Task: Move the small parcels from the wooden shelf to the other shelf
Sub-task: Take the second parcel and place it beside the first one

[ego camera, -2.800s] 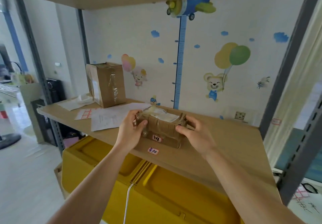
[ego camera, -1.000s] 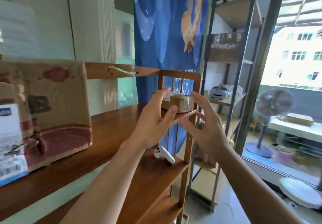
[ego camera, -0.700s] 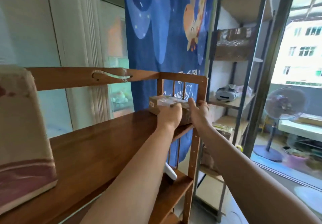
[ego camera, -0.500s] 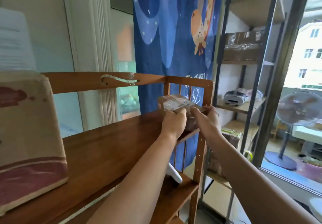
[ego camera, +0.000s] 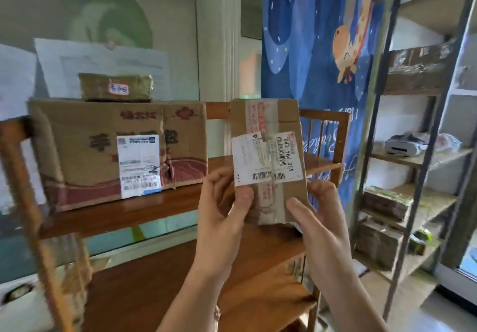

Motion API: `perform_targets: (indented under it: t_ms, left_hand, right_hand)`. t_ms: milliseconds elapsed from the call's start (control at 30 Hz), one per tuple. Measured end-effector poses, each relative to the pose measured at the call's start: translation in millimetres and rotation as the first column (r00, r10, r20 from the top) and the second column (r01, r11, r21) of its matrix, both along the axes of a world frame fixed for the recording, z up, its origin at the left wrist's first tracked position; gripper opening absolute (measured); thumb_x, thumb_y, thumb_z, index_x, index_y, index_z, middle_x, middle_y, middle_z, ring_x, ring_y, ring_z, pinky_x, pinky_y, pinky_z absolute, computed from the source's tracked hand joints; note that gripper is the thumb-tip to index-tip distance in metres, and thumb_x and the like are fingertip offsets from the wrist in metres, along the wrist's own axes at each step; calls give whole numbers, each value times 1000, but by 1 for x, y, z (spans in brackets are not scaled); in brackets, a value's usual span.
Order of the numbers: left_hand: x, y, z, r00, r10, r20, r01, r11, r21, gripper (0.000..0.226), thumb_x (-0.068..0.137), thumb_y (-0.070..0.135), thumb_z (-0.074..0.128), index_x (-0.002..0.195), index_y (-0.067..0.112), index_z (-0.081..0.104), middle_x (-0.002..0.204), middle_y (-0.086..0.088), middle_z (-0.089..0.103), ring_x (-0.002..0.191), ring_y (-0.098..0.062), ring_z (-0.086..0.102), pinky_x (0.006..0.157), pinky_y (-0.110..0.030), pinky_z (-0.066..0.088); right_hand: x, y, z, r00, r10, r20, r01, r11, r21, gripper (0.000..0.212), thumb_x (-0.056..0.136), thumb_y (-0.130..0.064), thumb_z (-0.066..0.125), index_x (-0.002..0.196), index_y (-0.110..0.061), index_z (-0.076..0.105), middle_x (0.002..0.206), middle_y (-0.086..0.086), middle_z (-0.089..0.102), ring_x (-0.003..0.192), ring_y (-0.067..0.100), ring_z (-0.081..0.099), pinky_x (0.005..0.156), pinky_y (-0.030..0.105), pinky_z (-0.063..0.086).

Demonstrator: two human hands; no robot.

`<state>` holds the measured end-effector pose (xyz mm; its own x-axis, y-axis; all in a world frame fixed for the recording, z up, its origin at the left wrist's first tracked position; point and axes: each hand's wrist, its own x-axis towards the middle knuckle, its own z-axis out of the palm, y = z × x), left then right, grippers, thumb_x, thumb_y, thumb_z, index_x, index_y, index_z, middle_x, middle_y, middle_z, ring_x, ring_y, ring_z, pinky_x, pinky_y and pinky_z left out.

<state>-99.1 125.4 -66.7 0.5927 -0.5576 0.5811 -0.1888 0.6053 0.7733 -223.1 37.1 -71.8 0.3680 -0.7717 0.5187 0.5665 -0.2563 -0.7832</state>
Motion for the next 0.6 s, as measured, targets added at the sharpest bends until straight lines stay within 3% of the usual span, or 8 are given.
perform_targets:
  t_ms: [100, 167, 233, 300, 400, 500, 600]
  left_hand:
    - [-6, 53, -5, 999, 46, 10, -46, 999, -2, 48, 83, 36, 73, 125, 25, 54, 126, 1, 71, 117, -20, 70, 89, -36, 61]
    - [-4, 83, -3, 998, 67, -5, -67, 998, -19, 65, 77, 35, 76, 135, 31, 49, 129, 2, 69, 117, -17, 70, 89, -34, 60]
    - [2, 114, -2, 995, 100, 6, -100, 995, -2, 83, 72, 35, 80, 141, 53, 39, 137, 2, 64, 123, -24, 66, 93, -41, 60]
    - [9, 150, -2, 993, 117, 29, -118, 992, 33, 102, 67, 32, 84, 136, 77, 24, 146, 0, 58, 131, -27, 62, 100, -50, 56]
    - [26, 219, 0, 984, 172, 45, -174, 984, 42, 124, 61, 30, 91, 132, 86, 5, 149, 0, 54, 126, -20, 67, 98, -53, 57]
    - [60, 310, 8, 950, 308, -57, -311, 948, -70, 120, 68, 36, 88, 145, 76, 4, 152, -4, 52, 128, -26, 65, 99, -58, 54]
    - [94, 414, 15, 873, 476, -106, -486, 864, -131, 87, 80, 38, 75, 149, 63, 28, 153, -6, 54, 133, -26, 62, 103, -55, 52]
  right_hand:
    - [0, 43, -1, 993, 115, 7, -116, 993, 24, 35, 81, -9, 68, 109, -13, 49, 96, 6, 81, 93, 26, 74, 75, 36, 63]
    - [0, 67, 2, 981, 191, -30, -192, 981, -20, 46, 76, -12, 75, 113, -20, 49, 102, 2, 80, 93, 23, 76, 74, 36, 62]
    - [1, 90, 5, 965, 229, -126, -244, 962, -120, 68, 69, -17, 80, 128, -27, 48, 117, -2, 74, 100, 22, 77, 76, 36, 62]
    - [8, 112, 6, 949, 249, -194, -286, 939, -192, 82, 68, -16, 80, 141, -33, 47, 133, 2, 66, 109, 26, 75, 79, 39, 63]
    - [31, 154, 11, 914, 350, -206, -392, 892, -226, 77, 70, -12, 79, 139, -37, 56, 133, 1, 69, 115, 26, 72, 84, 42, 61]
    - [67, 208, 24, 820, 534, -208, -571, 792, -217, 63, 69, -14, 74, 127, -38, 66, 126, 6, 72, 113, 27, 72, 80, 38, 60]
    - [112, 271, 33, 749, 637, -184, -662, 728, -176, 59, 70, -2, 71, 118, -36, 68, 120, 13, 70, 102, 26, 75, 73, 36, 62]
